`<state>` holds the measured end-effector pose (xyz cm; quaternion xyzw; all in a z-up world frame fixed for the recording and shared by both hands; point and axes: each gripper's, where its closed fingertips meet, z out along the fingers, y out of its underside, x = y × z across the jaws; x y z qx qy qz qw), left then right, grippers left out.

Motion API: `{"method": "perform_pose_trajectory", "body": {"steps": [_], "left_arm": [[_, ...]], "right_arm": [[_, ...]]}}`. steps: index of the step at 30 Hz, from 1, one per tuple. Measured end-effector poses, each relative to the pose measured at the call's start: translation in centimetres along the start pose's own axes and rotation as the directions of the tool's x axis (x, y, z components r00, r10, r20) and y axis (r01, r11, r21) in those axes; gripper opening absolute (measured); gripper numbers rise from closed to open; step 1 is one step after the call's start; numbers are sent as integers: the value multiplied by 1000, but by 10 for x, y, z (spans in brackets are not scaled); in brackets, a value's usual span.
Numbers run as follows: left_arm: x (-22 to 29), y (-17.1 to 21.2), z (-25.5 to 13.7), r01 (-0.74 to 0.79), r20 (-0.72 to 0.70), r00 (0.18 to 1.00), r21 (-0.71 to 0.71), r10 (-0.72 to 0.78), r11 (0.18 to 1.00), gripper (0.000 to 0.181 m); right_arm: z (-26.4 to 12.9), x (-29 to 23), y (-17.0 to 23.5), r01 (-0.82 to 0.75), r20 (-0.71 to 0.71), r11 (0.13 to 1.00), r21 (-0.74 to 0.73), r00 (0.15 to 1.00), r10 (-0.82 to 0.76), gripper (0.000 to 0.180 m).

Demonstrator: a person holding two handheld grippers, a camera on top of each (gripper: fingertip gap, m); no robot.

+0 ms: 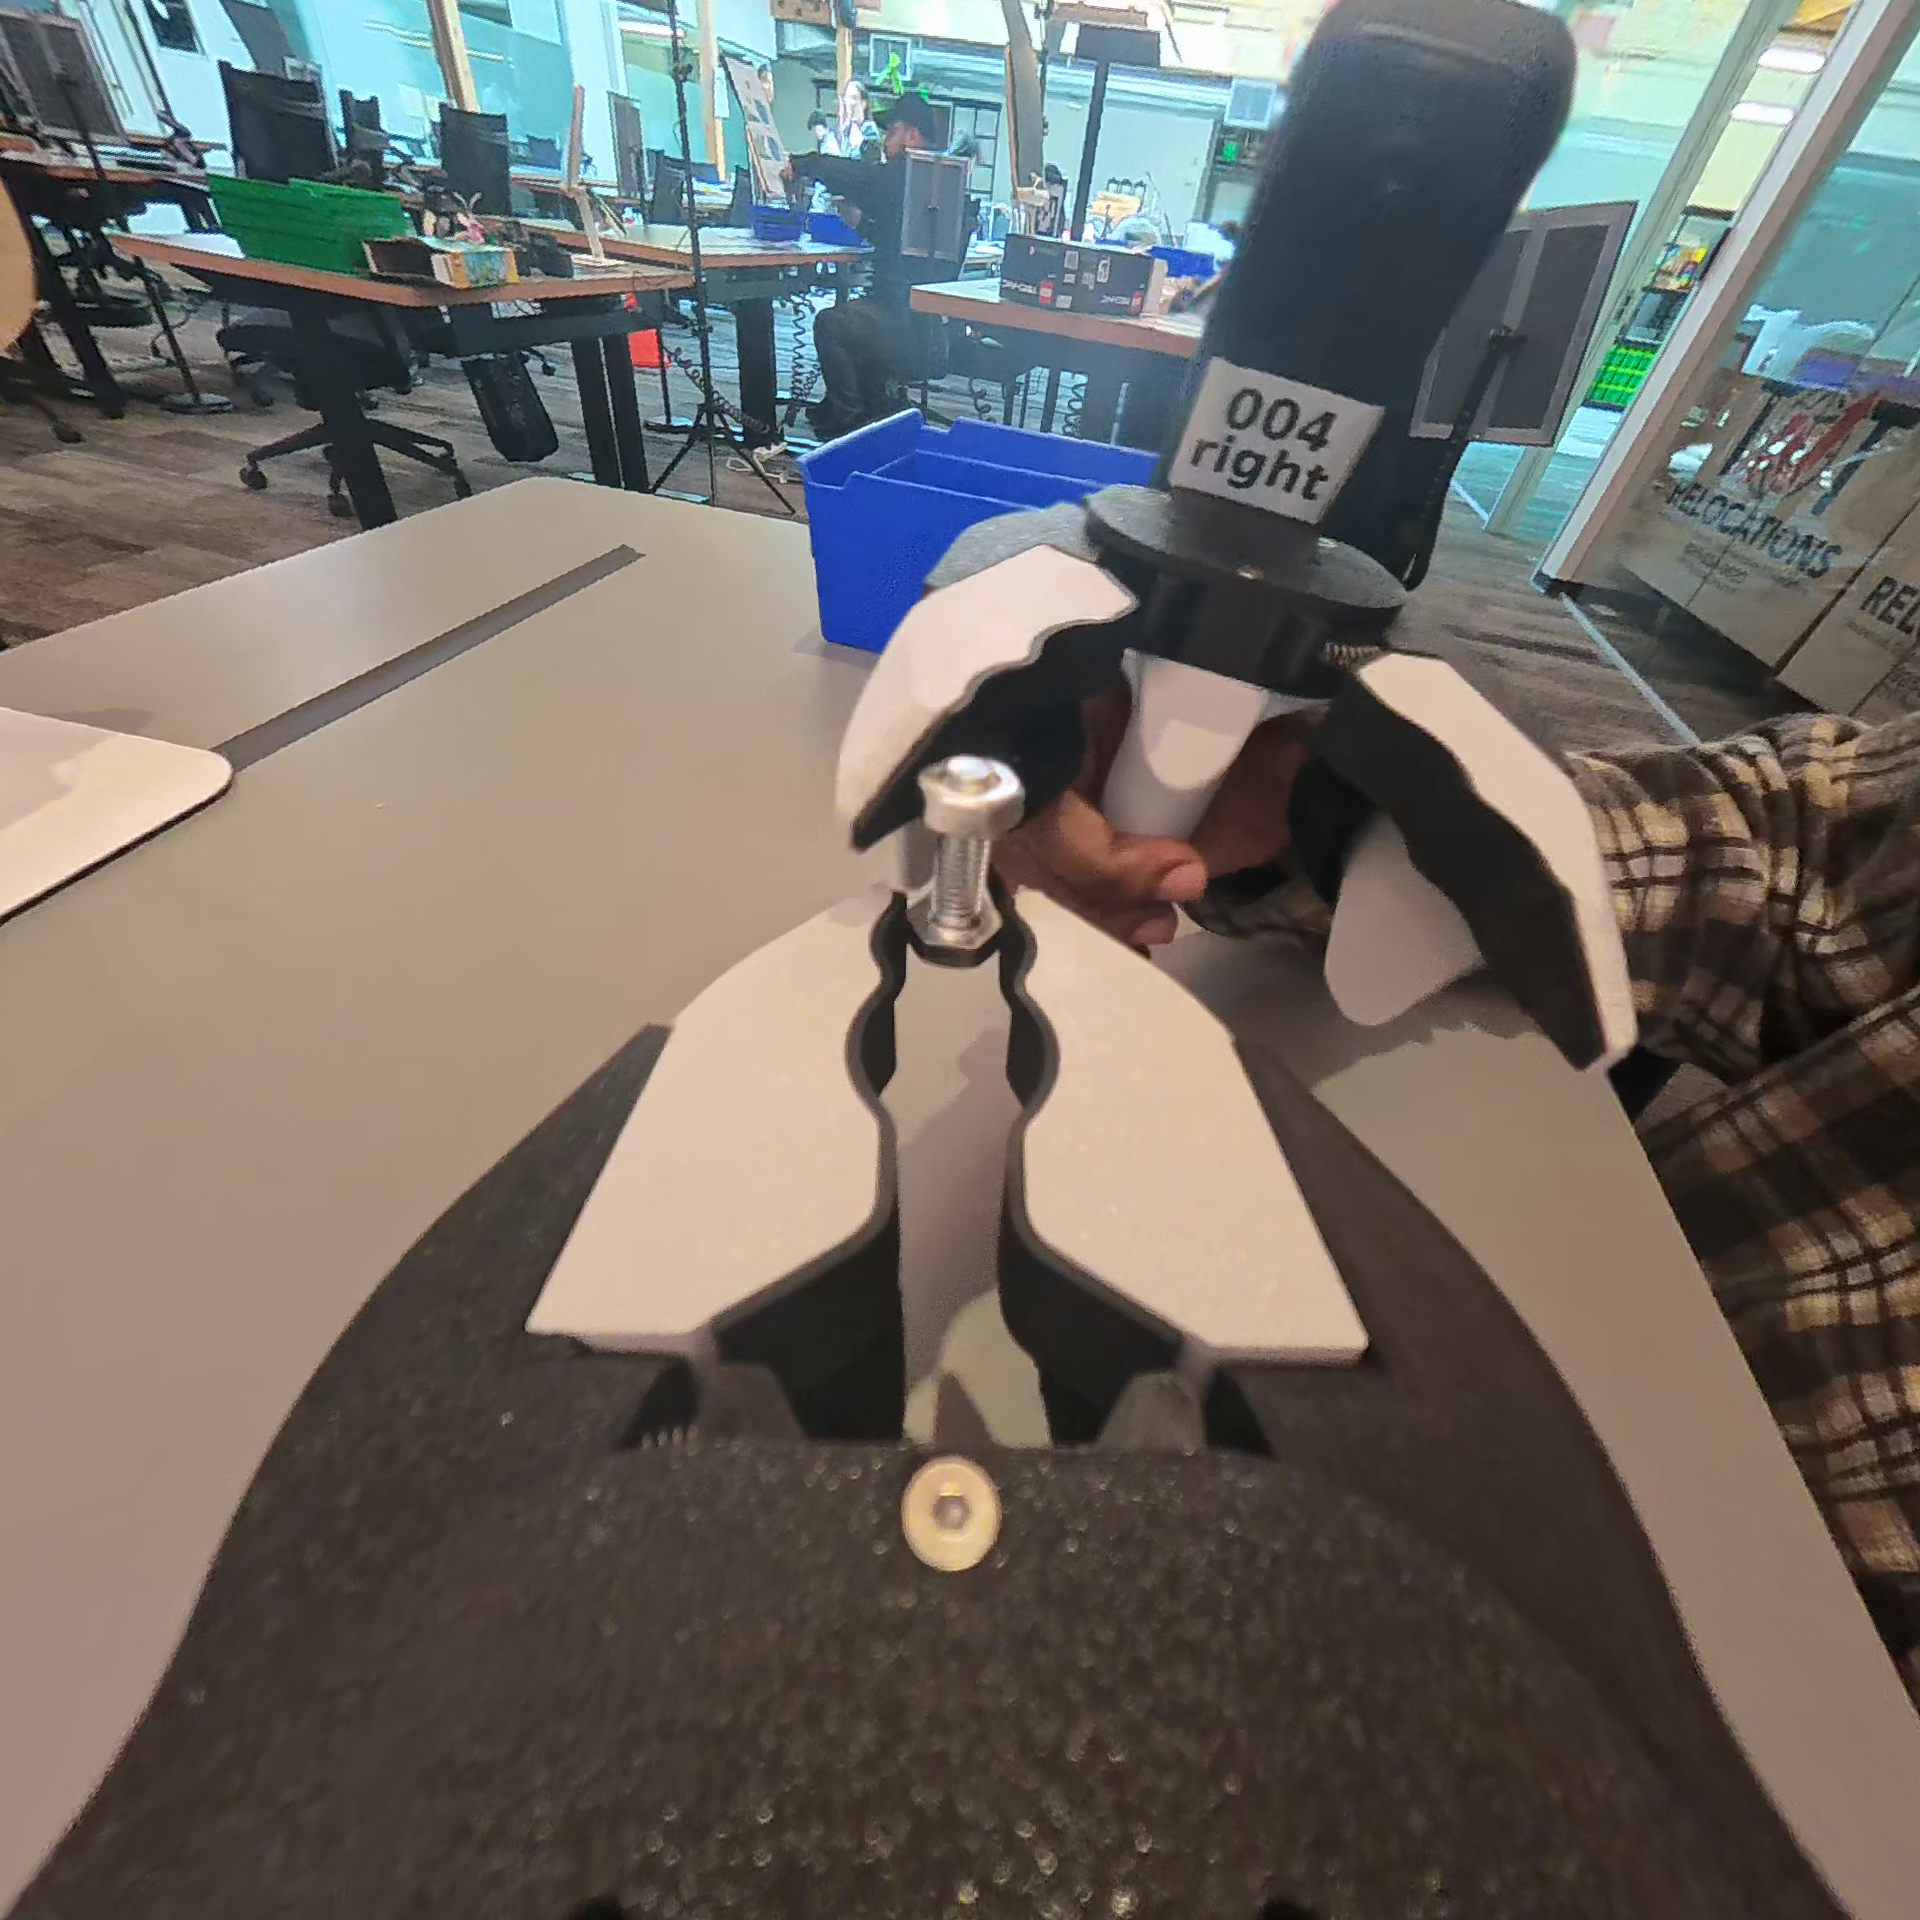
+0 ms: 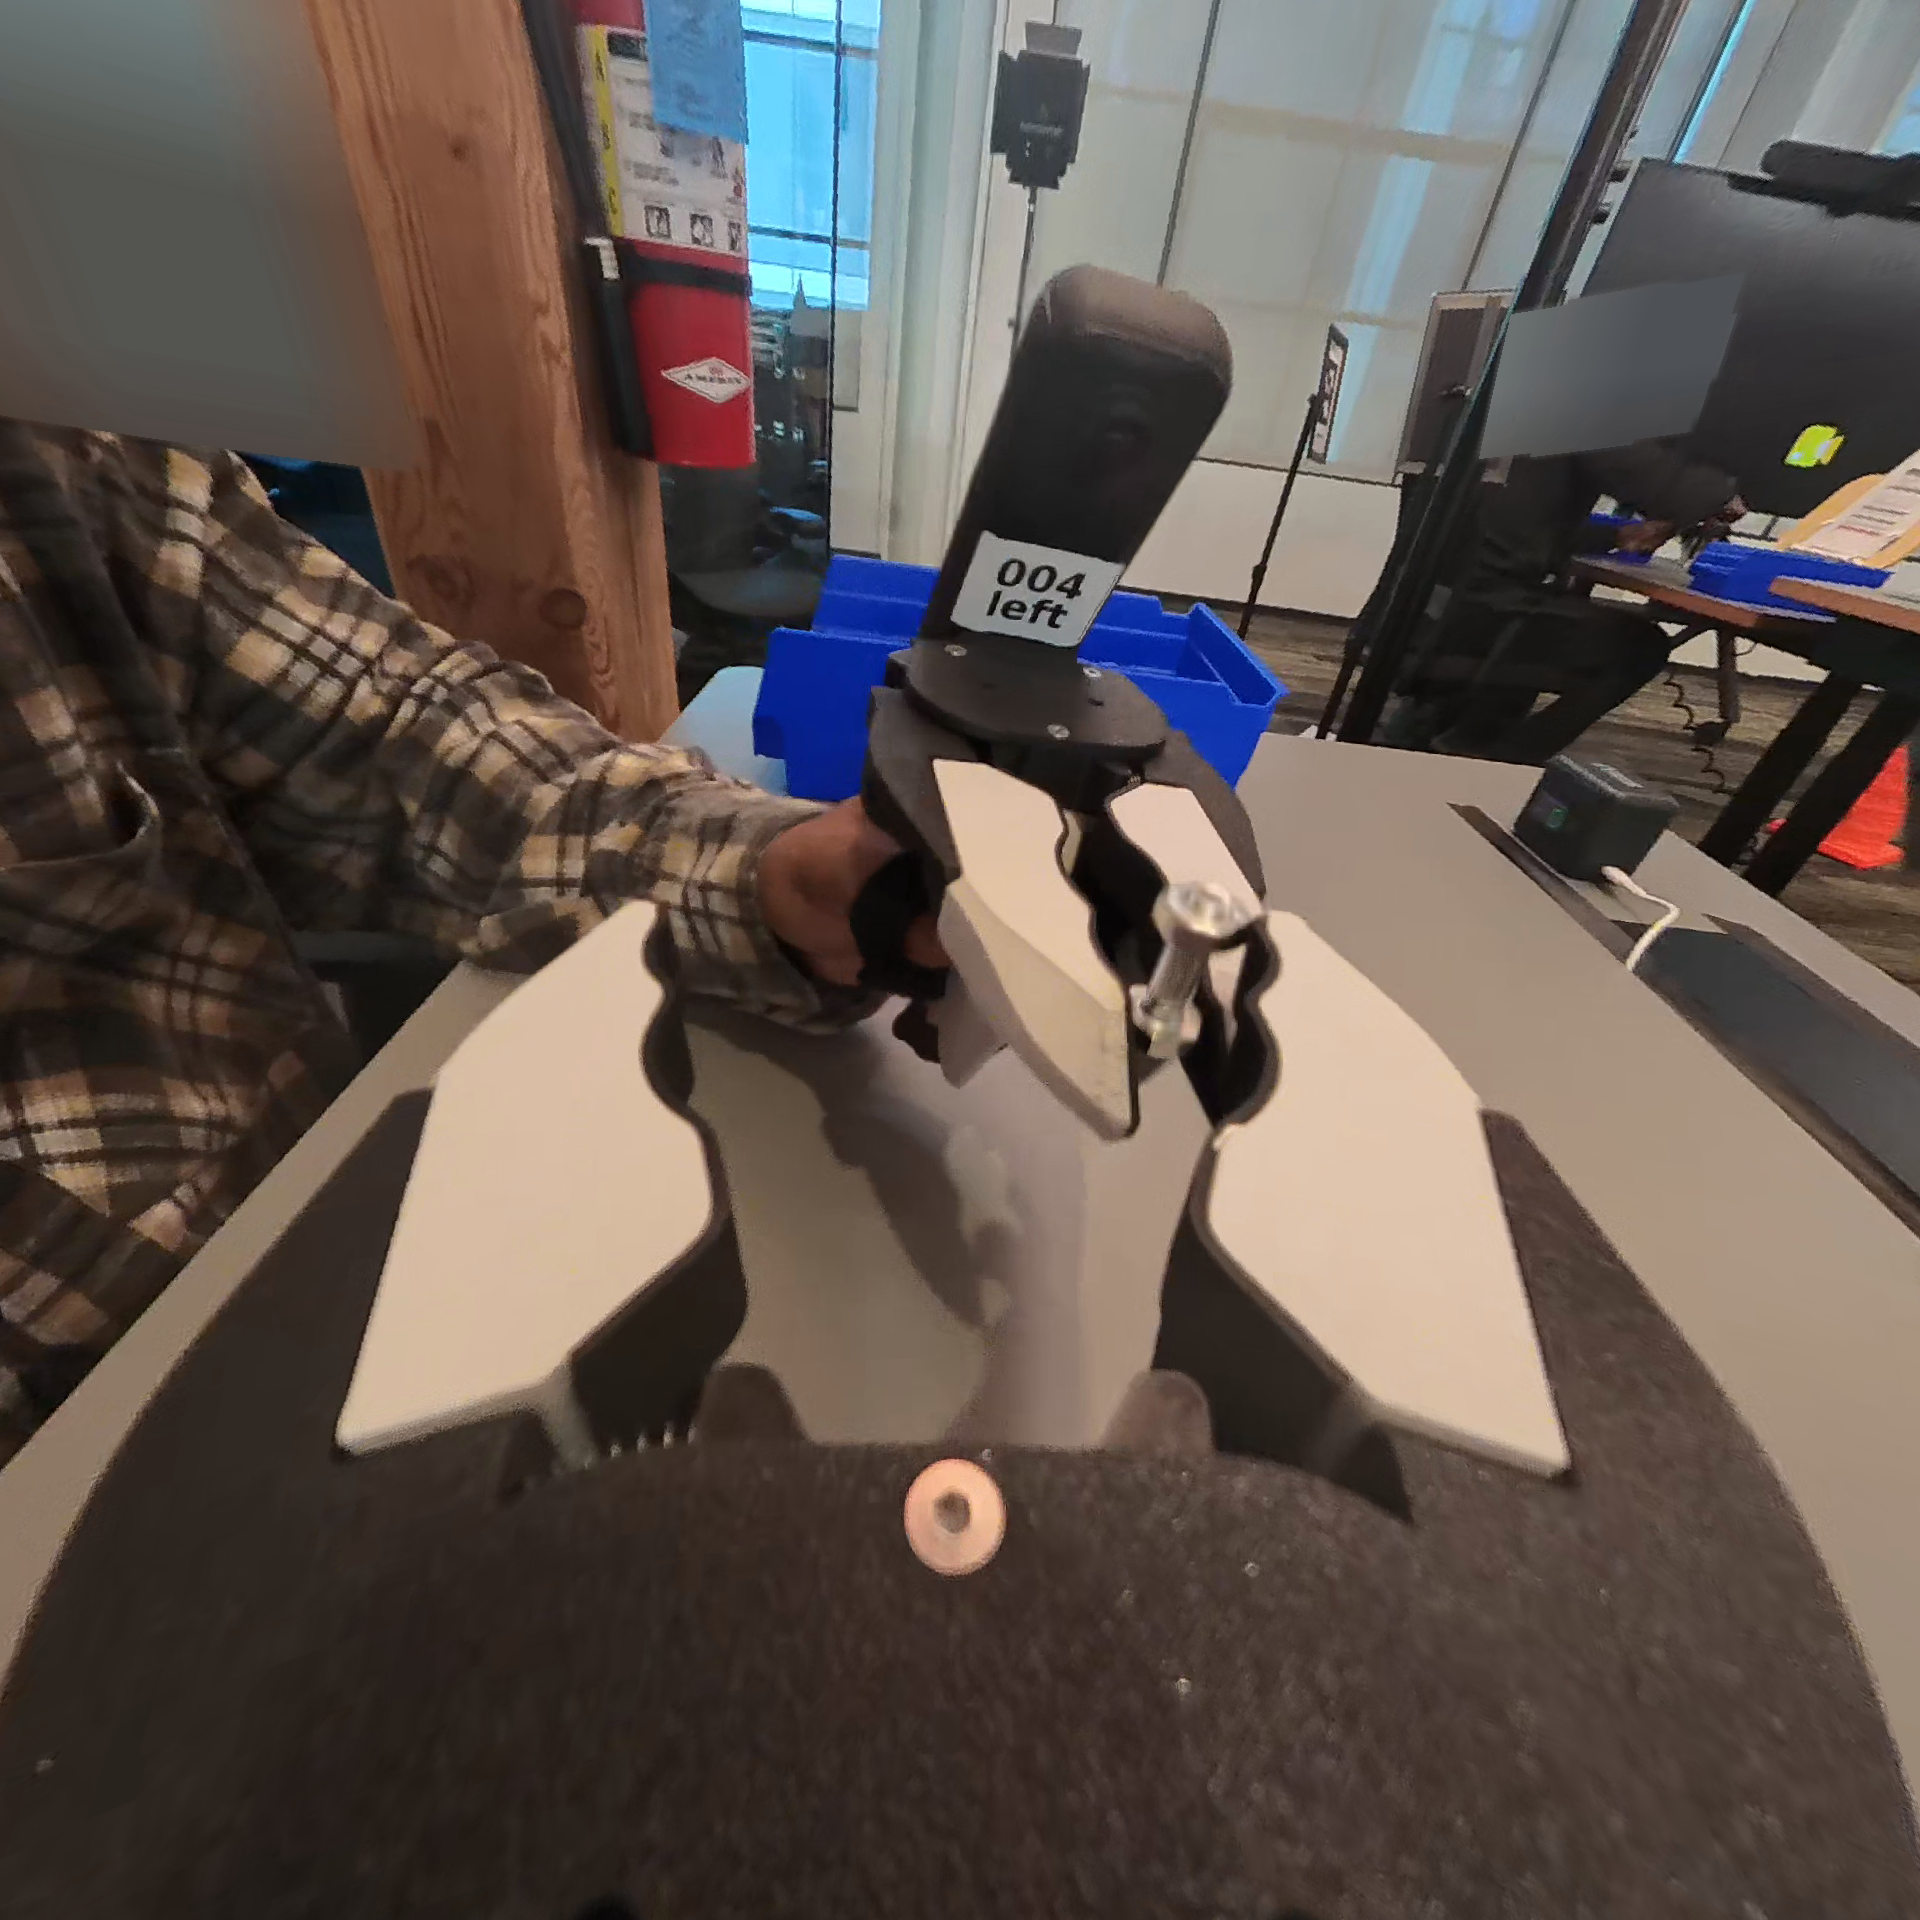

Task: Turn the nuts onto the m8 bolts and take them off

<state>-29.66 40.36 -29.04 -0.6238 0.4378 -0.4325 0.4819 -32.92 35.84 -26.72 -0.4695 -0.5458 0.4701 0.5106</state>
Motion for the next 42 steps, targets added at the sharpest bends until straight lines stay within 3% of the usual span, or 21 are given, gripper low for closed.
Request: {"method": "perform_pose_trajectory", "body": {"steps": [2, 19, 24, 29, 36, 42], "left_arm": [[-6, -1, -3, 26, 12, 1000, 10, -26, 1000, 16], [6, -4, 2, -23, -10, 1000, -14, 22, 1000, 16], [-17, -4, -11, 63, 39, 997, 15, -64, 998, 16], [10, -6, 2, -19, -26, 999, -13, 19, 1000, 16], [-17, -6, -13, 70, 36, 997, 17, -71, 997, 16], [11, -4, 4, 0, -42, 999, -24, -1, 1000, 16]], "right_arm": [[-6, 3, -2, -3, -13, 1000, 17, 1000, 3, 94], [2, -1, -8, -2, 6, 999, 39, 1000, 2, 97], [-4, 5, -9, -11, -22, 999, 49, 1000, 12, 97], [2, 4, -11, -9, -21, 998, 55, 1000, 11, 103], [-2, 3, -12, -4, -18, 999, 52, 1000, 5, 99], [4, -1, -8, 0, -3, 999, 36, 1000, 0, 102]]}}
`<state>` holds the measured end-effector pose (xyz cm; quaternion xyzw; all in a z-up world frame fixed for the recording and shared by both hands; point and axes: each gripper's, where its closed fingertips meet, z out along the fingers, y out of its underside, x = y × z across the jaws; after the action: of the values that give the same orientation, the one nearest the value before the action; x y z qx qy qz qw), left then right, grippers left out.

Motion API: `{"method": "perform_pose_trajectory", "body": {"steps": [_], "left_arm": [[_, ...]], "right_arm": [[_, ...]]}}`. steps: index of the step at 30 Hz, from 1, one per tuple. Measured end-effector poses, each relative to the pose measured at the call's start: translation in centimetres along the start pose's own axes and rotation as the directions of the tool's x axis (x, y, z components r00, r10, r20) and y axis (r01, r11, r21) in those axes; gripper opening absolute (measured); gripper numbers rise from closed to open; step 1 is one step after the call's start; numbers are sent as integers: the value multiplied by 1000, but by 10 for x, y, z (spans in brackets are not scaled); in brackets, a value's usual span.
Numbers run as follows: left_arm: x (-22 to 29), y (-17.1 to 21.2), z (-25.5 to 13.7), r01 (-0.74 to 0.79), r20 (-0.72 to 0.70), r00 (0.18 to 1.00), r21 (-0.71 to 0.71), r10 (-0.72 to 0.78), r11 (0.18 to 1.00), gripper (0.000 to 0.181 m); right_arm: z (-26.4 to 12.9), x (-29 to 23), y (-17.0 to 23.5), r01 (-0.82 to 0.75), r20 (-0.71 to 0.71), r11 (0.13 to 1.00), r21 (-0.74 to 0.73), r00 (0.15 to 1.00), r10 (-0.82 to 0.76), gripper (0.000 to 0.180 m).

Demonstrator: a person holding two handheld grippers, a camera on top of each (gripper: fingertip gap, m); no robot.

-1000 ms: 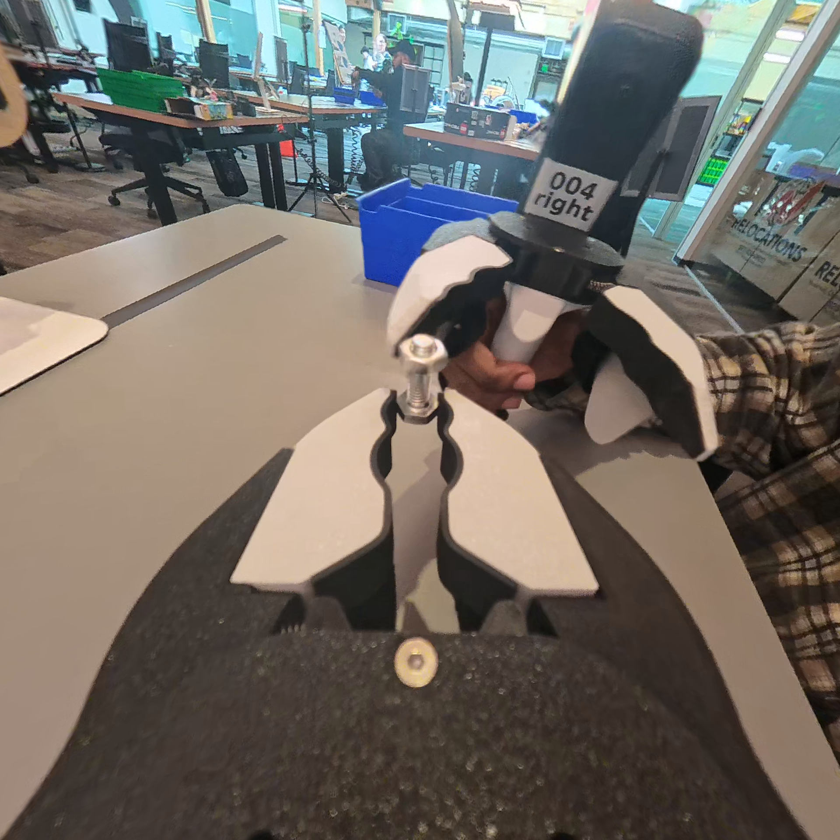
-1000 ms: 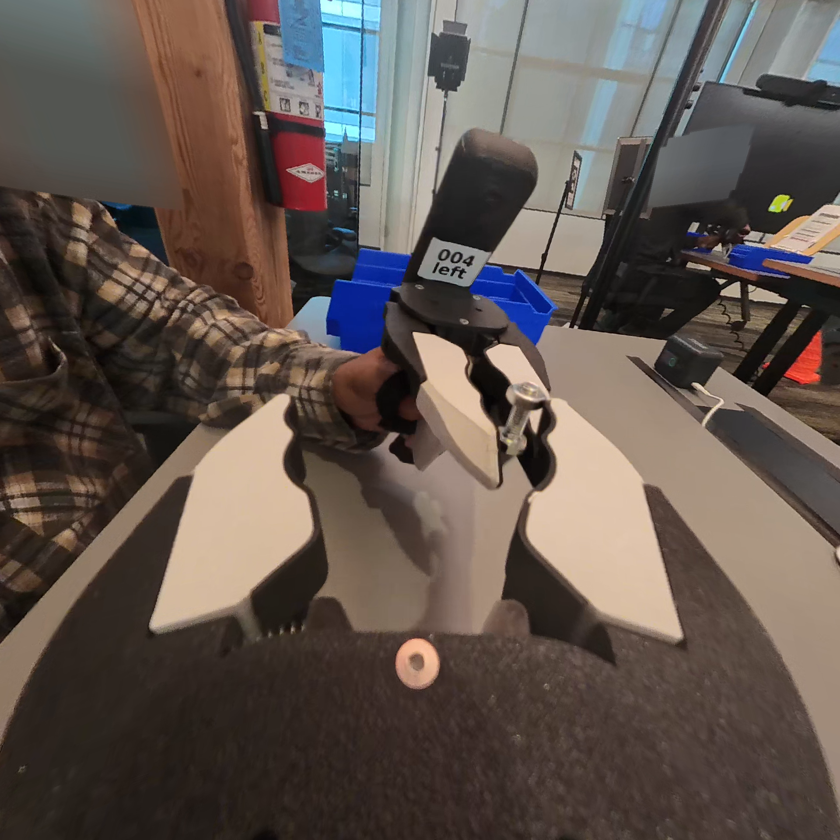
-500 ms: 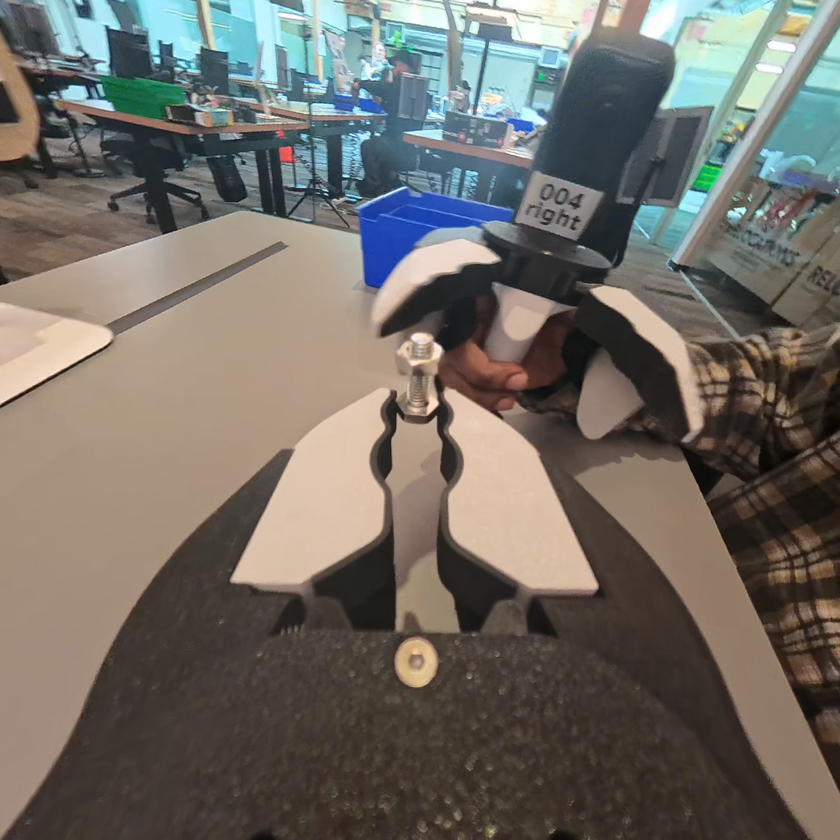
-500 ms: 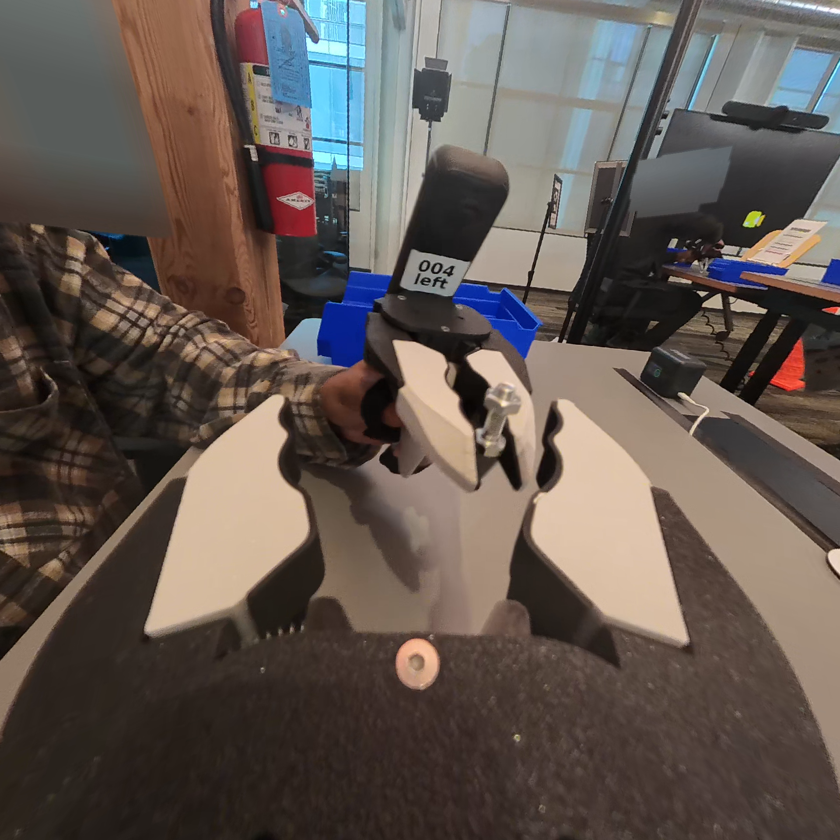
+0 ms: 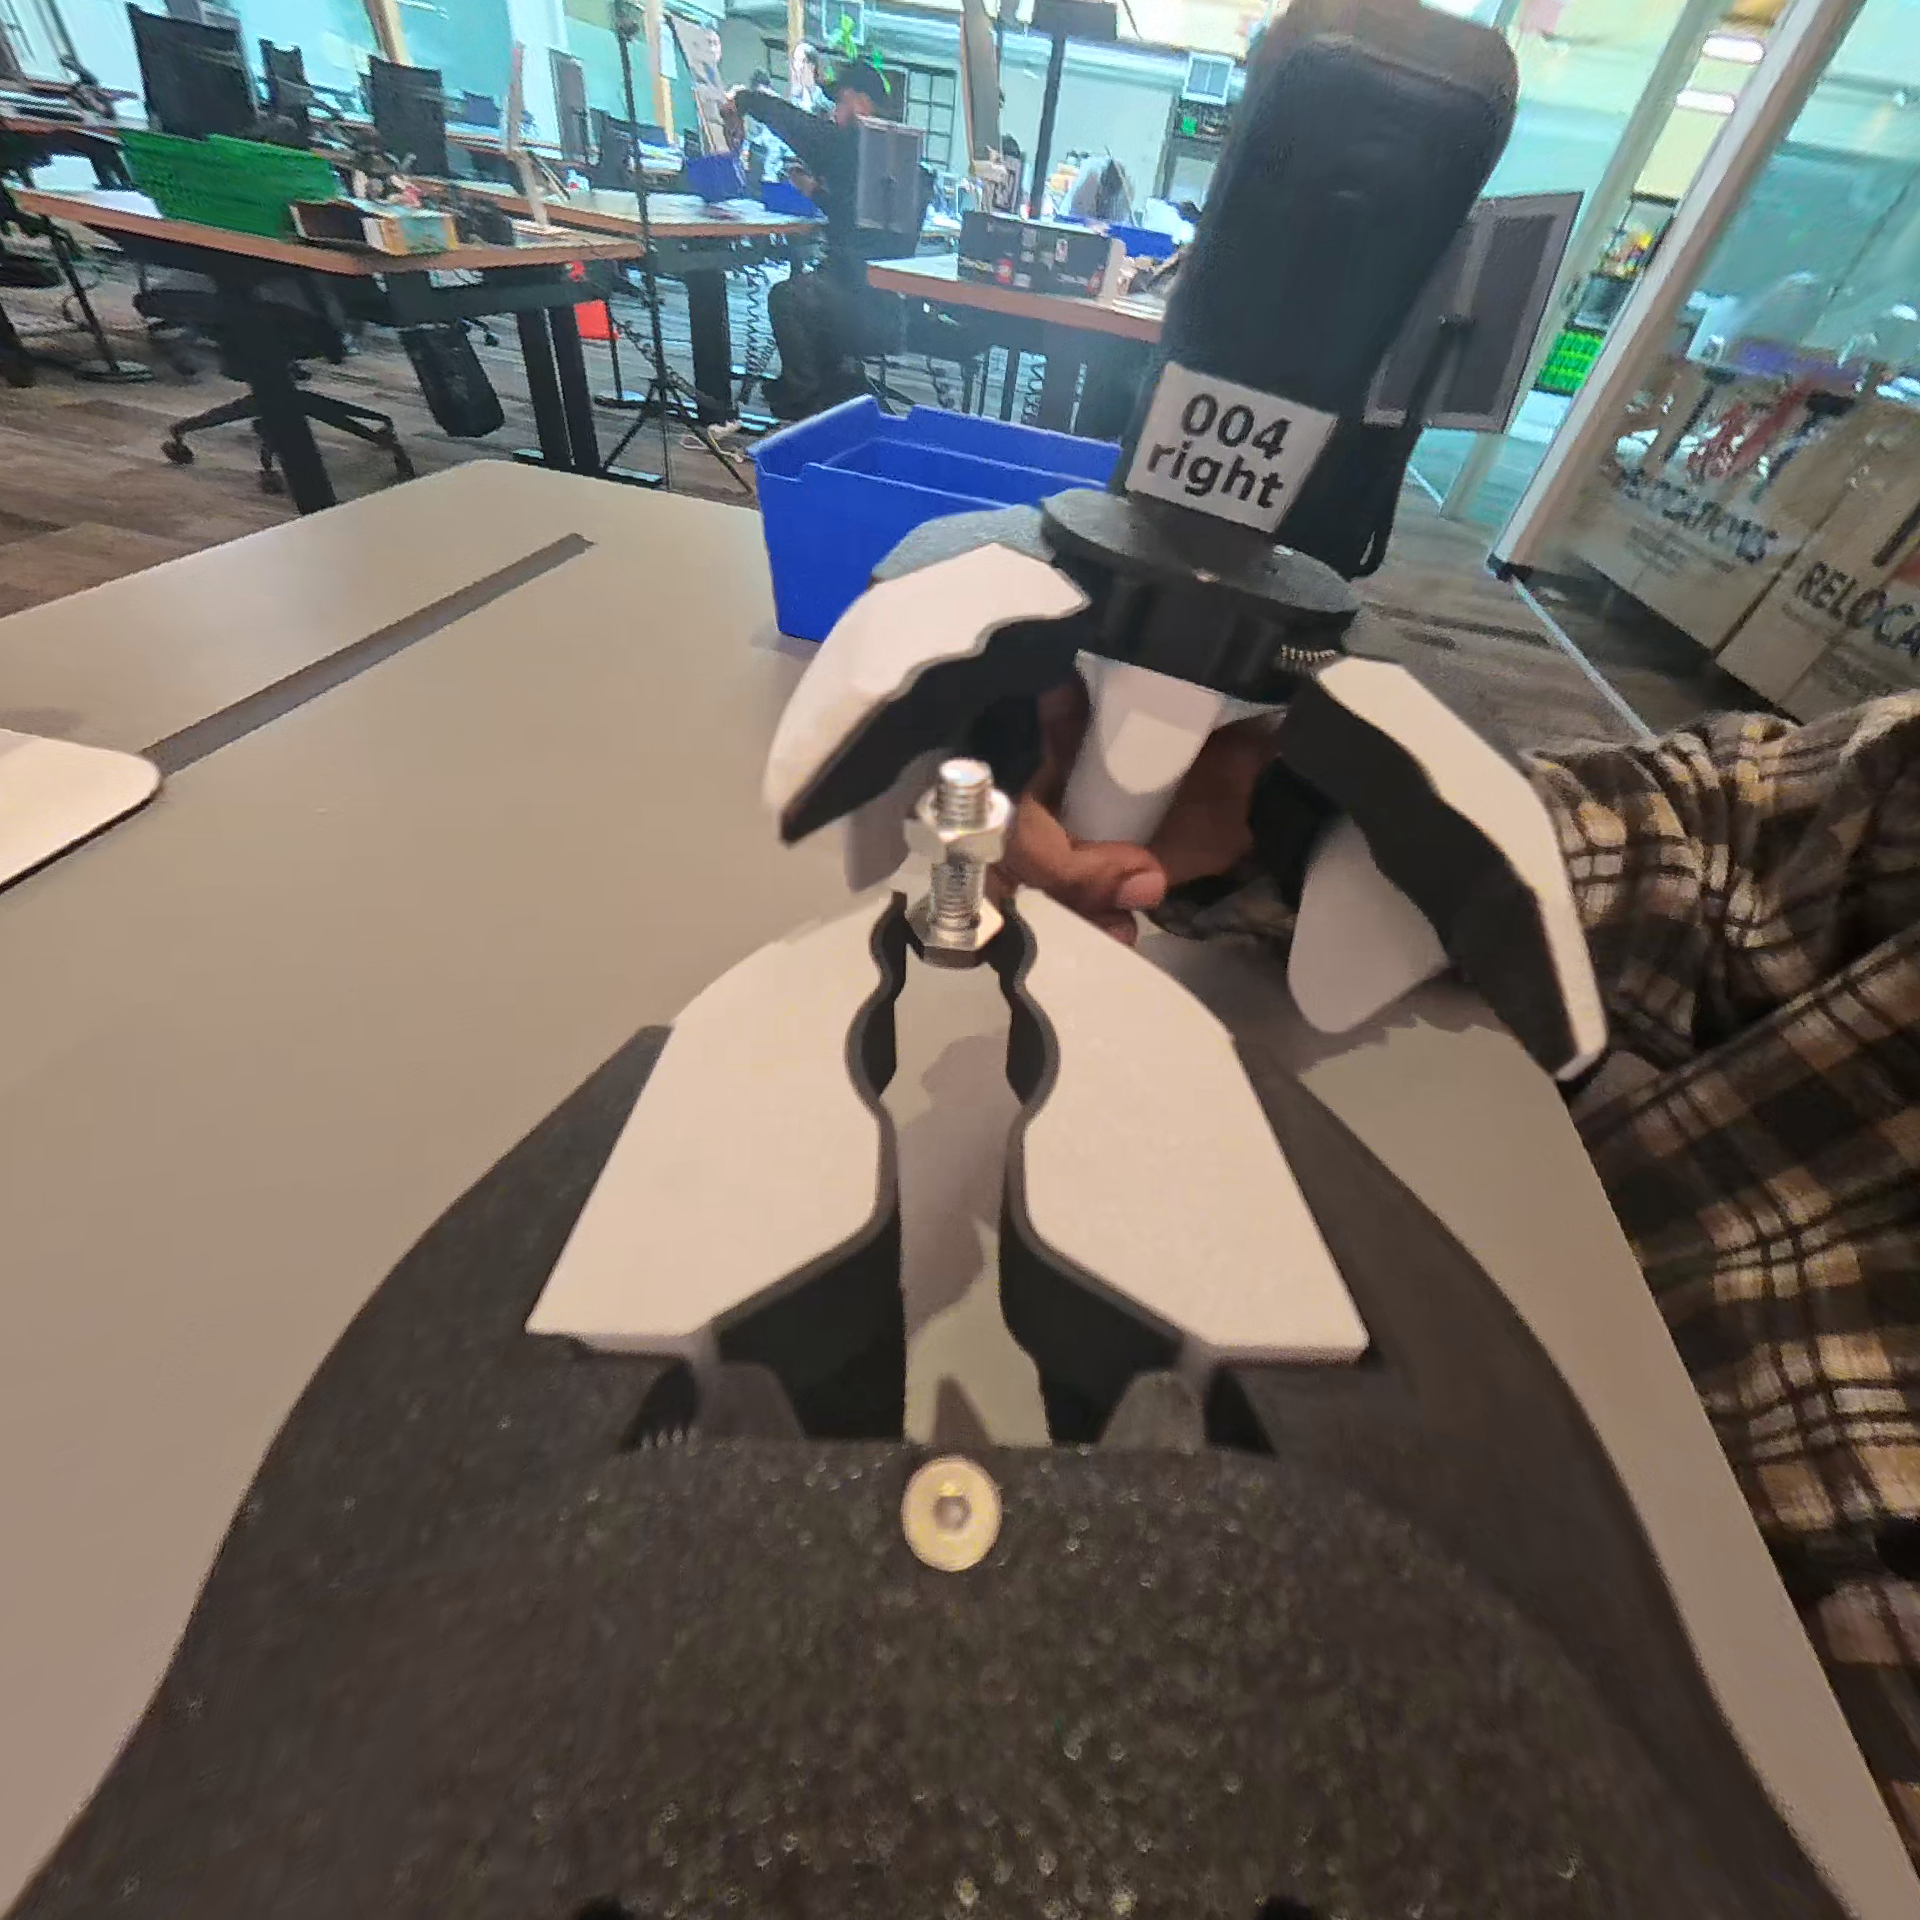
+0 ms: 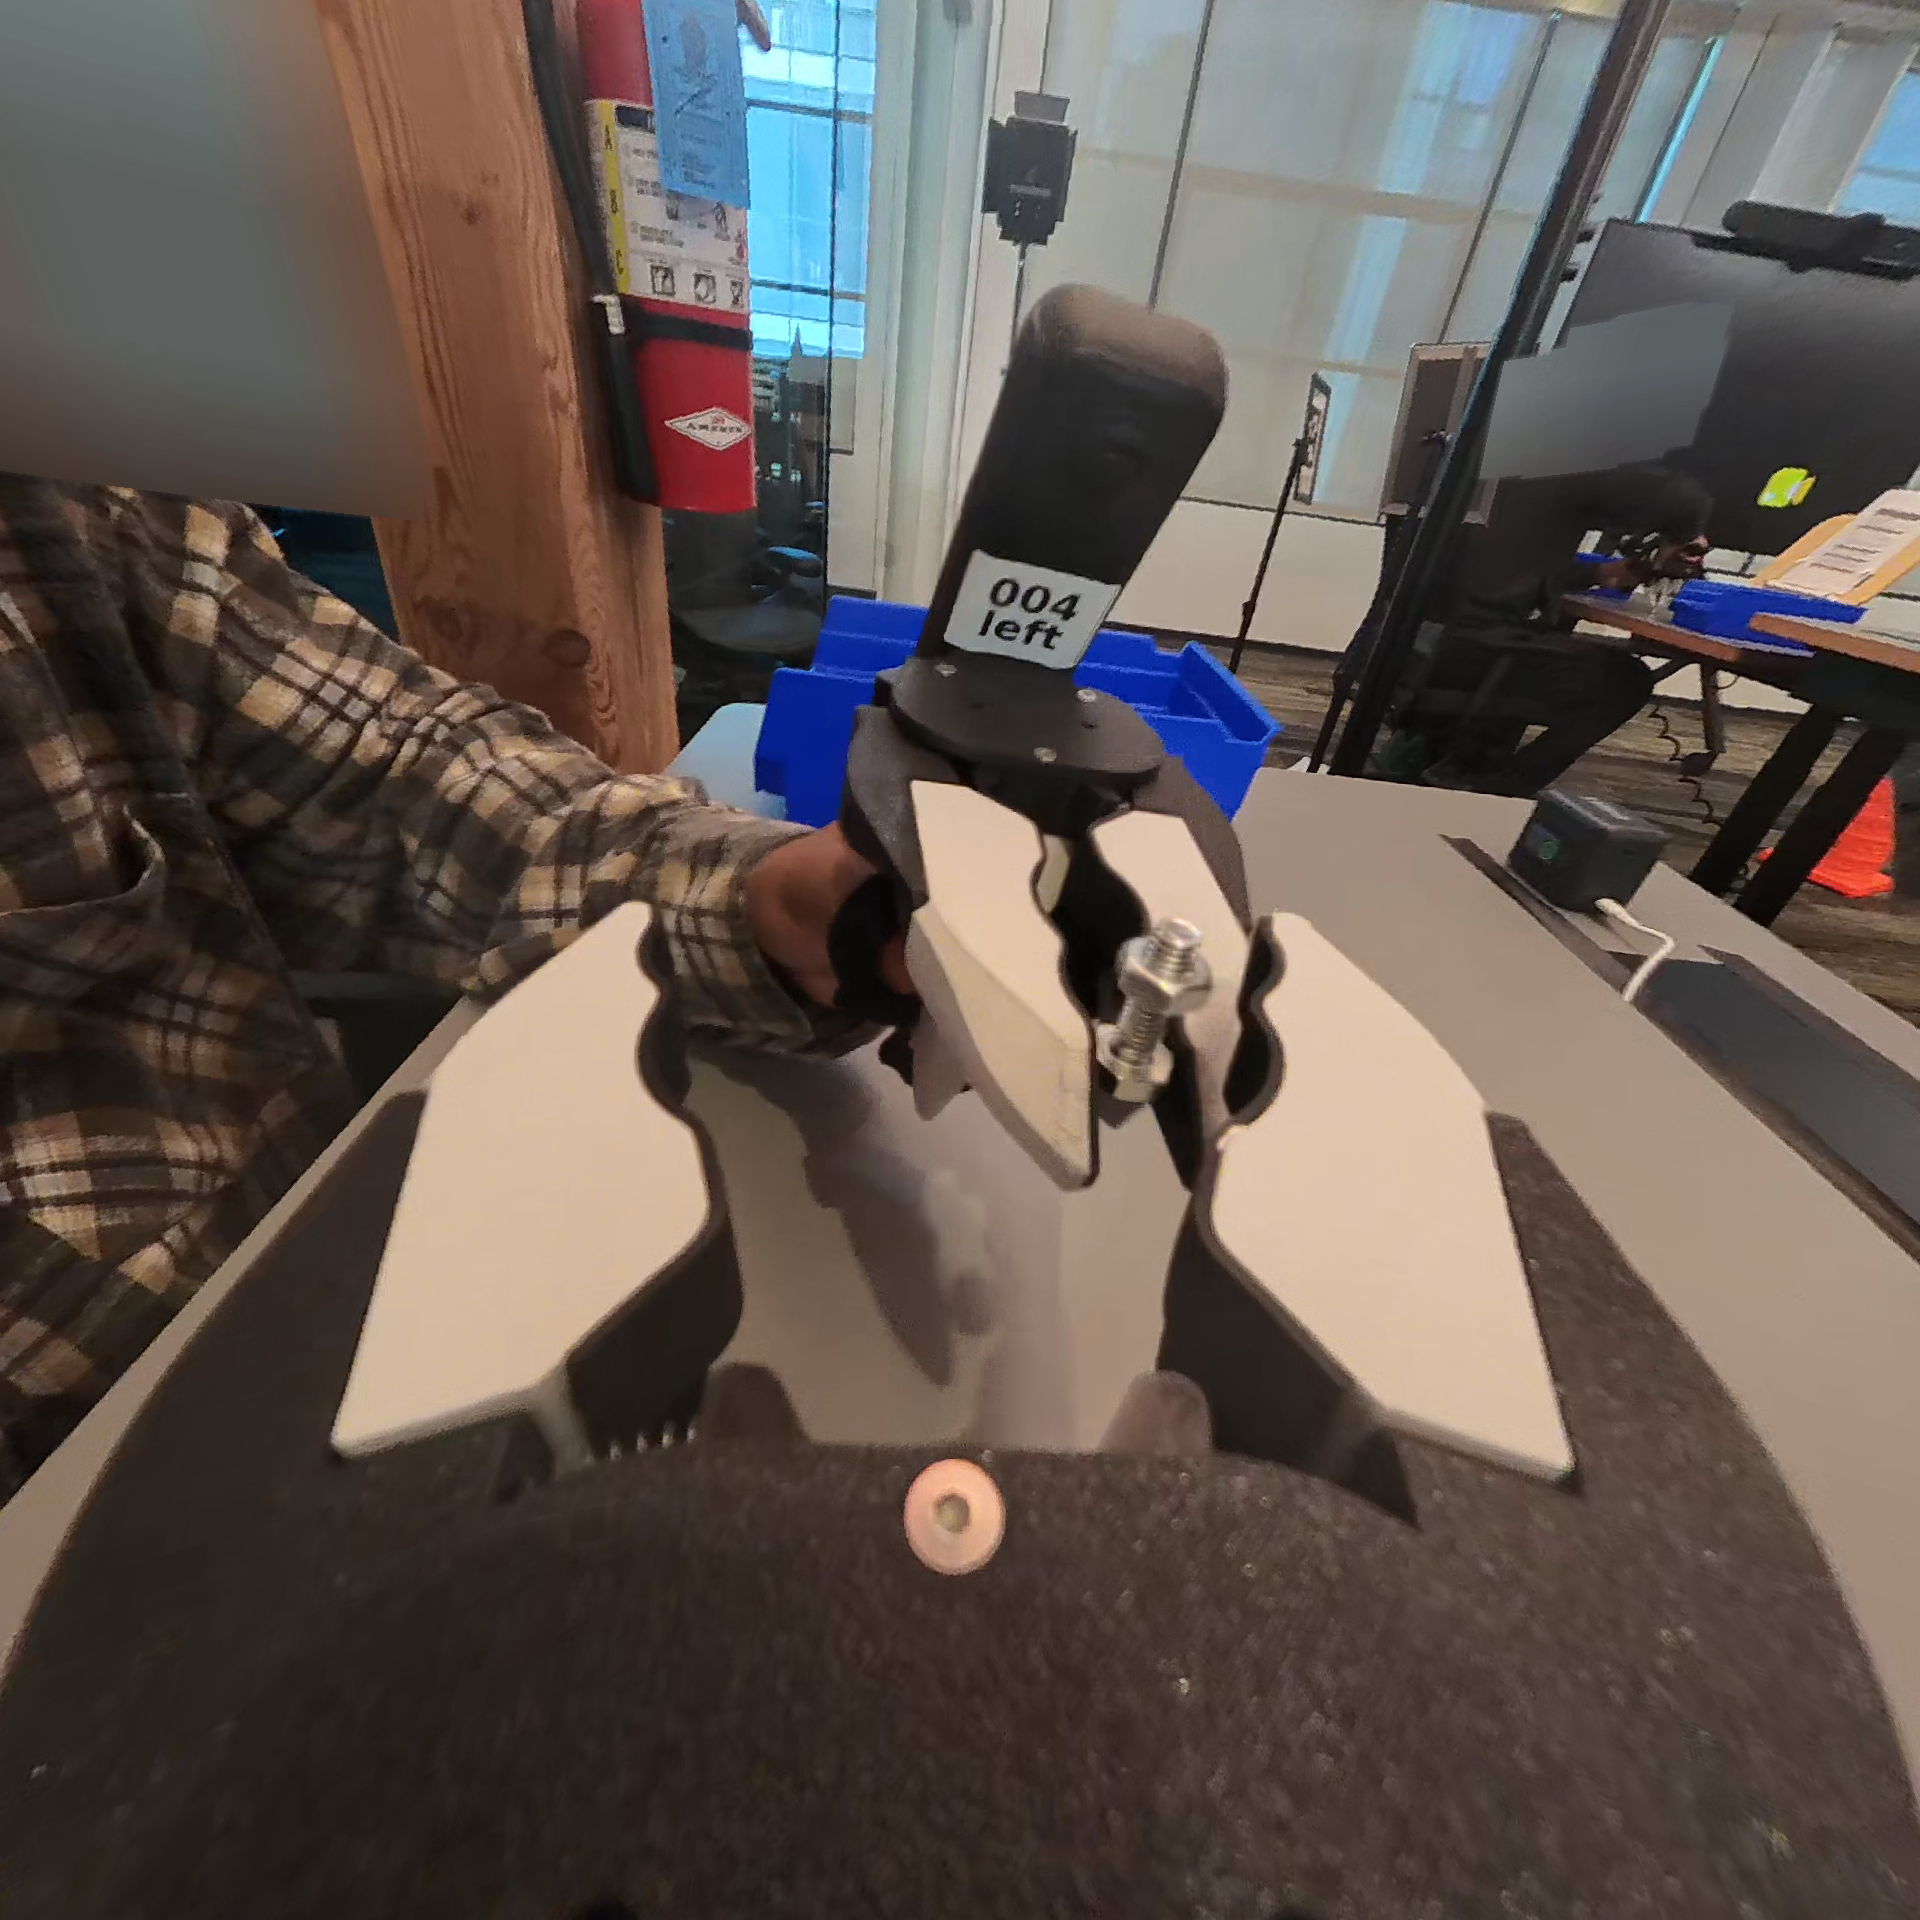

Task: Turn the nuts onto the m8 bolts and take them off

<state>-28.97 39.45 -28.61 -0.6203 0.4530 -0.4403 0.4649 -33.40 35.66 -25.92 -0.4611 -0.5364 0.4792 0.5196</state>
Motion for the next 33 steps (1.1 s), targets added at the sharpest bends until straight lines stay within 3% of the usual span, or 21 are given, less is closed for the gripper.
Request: {"method": "perform_pose_trajectory", "body": {"steps": [4, 6, 12, 16, 19, 24, 29, 31, 33], "left_arm": [[-13, -2, -10, 35, 34, 999, 25, -36, 999, 16], [-21, -4, -16, 49, 58, 997, 39, -51, 998, 16], [-4, -1, -3, -16, 21, 1000, -5, 16, 1000, 16], [-9, -3, -8, -3, 36, 999, 8, 3, 1000, 16], [-17, -6, -15, 21, 56, 998, 30, -23, 999, 16], [-2, -4, -5, -13, 7, 1000, 10, 13, 1000, 16], [-8, -7, -11, 14, 17, 1000, 32, -14, 999, 16], [-14, -9, -16, 27, 33, 999, 45, -29, 999, 16], [-11, -9, -14, 17, 26, 999, 41, -18, 999, 16]], "right_arm": [[-3, -1, 2, 21, -1, 999, -27, 1000, -21, 102], [-8, 0, -4, 11, 5, 1000, 1, 1000, -11, 93], [0, 3, -3, 7, -21, 1000, 3, 1000, -7, 108], [-1, -6, 1, 27, 16, 999, -36, 1000, -26, 106], [-10, -4, -6, 22, 16, 1000, -2, 1000, -22, 93], [-4, 2, -5, 8, -10, 1000, 9, 1000, -8, 108], [-5, -7, 0, 26, 28, 999, -32, 999, -25, 105], [-10, -6, -7, 27, 23, 1000, 2, 999, -27, 94], [-11, 0, -11, 19, -6, 999, 29, 1000, -19, 99]]}}
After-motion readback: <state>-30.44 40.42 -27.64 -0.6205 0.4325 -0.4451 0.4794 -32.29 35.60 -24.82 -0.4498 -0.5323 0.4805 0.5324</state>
